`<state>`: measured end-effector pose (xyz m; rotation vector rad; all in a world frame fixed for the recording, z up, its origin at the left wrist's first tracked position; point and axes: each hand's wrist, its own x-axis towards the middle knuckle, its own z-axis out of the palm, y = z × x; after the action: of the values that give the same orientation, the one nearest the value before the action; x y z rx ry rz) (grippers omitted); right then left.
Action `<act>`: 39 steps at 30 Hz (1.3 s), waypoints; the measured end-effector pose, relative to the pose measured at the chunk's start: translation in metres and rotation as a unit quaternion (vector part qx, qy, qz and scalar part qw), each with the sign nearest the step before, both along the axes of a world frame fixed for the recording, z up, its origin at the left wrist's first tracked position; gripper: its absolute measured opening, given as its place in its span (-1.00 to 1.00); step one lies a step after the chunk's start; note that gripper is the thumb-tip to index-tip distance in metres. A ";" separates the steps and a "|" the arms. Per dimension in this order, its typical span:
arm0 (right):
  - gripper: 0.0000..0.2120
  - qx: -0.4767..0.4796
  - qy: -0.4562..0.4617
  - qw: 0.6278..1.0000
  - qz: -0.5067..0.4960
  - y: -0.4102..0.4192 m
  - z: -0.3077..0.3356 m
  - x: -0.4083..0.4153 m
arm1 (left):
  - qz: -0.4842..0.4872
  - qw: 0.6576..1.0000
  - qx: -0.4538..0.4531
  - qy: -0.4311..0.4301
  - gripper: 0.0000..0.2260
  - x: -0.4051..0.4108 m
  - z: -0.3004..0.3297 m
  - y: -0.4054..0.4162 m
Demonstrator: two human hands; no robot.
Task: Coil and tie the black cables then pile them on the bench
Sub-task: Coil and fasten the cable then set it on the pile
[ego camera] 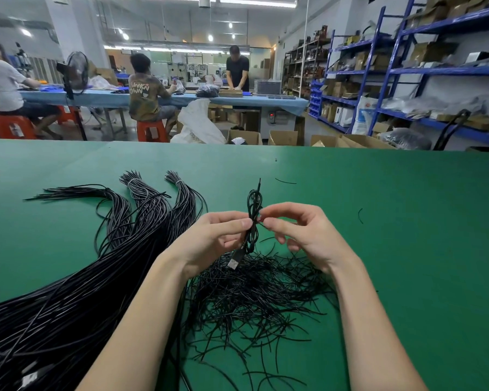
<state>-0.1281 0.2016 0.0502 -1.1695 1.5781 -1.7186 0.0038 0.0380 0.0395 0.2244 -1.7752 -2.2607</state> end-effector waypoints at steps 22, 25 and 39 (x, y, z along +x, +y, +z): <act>-0.95 -0.059 -0.058 0.992 -0.093 -0.018 -0.007 0.011 | 0.116 0.983 -0.115 0.090 -0.77 -0.006 0.005 0.016; -0.78 -0.049 -0.187 0.980 -0.043 -0.020 -0.007 0.012 | 0.158 0.939 -0.283 0.113 -0.87 -0.001 0.008 0.014; -0.62 -0.018 -0.281 0.960 -0.014 -0.013 -0.005 0.000 | 0.212 0.872 -0.419 0.140 -0.85 -0.006 0.011 0.014</act>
<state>-0.1280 0.1888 0.0452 -0.5897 1.2166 -1.8857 -0.0022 0.0519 0.0509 0.0849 -2.0883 -1.0292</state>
